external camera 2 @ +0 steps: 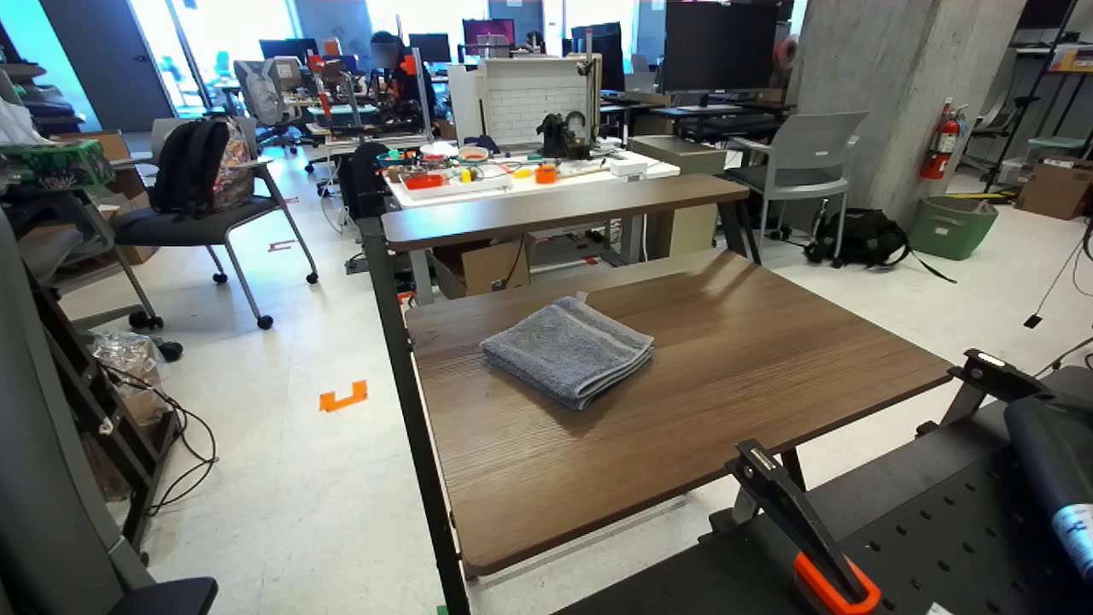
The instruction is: Move the towel
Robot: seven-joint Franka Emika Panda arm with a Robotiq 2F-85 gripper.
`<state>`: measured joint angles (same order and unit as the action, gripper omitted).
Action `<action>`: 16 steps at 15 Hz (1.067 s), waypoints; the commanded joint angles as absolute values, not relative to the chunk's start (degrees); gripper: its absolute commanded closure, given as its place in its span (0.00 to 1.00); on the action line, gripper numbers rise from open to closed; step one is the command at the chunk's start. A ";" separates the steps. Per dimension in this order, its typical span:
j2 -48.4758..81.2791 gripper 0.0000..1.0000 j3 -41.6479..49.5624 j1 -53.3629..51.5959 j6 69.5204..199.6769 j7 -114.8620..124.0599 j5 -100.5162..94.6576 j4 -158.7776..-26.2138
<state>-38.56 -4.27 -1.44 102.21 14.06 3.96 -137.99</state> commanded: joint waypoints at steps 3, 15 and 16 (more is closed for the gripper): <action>-38.53 0.00 -4.71 -0.84 102.01 13.76 4.24 -137.82; -15.65 0.00 -11.83 -2.09 126.76 19.20 2.46 -135.66; -12.78 0.00 -12.03 -2.23 127.33 19.42 2.25 -134.39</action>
<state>-22.53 -11.32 -1.76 125.63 17.68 3.56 -139.94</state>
